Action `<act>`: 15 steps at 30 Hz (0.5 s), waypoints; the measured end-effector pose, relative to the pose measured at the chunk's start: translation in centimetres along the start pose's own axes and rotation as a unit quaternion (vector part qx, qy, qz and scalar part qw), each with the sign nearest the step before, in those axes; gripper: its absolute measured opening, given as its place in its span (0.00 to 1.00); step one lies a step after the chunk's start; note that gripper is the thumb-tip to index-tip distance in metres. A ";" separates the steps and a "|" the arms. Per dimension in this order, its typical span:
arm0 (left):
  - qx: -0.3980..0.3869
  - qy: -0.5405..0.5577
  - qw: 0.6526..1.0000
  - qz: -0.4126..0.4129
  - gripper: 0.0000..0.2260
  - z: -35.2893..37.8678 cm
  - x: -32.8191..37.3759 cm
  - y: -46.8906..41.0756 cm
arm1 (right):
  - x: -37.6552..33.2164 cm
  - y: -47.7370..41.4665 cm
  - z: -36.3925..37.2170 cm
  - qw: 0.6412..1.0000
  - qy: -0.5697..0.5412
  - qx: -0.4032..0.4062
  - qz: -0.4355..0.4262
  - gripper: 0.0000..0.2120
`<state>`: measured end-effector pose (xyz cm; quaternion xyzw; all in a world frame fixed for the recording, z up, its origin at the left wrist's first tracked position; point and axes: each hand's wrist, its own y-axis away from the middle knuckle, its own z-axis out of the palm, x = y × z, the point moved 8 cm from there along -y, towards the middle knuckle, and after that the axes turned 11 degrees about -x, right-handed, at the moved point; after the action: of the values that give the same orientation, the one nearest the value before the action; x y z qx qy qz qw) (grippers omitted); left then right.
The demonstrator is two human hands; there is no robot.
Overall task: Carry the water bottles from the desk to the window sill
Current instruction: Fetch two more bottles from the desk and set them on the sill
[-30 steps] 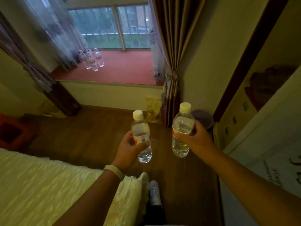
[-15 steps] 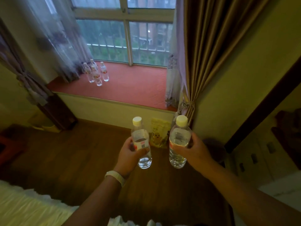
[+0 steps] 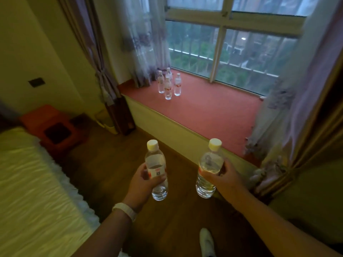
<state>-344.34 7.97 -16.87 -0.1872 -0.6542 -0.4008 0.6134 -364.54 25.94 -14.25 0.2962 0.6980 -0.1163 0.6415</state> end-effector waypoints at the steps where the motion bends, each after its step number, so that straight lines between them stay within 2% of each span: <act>1: 0.018 0.004 1.000 0.000 0.23 -0.1 0.4 -1.1 | -0.3 -1.7 -0.2 1.000 -0.001 -0.019 -0.001 0.23; 5: 0.072 0.015 0.997 0.001 0.21 0.8 2.5 -5.9 | -1.6 -8.3 -2.1 0.997 -0.002 -0.072 -0.002 0.23; 10: 0.098 0.010 0.995 0.013 0.20 2.9 5.5 -11.6 | -2.6 -15.9 -5.2 0.994 -0.012 -0.111 -0.004 0.22; 15: 0.126 -0.004 0.992 0.016 0.22 2.8 7.9 -15.5 | -4.2 -22.0 -6.4 0.989 -0.025 -0.145 -0.021 0.31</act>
<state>-358.97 -1.26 -13.70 -0.1207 -0.6990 -0.3049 0.6355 -382.25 10.77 -14.01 0.1825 0.6975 -0.0344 0.6921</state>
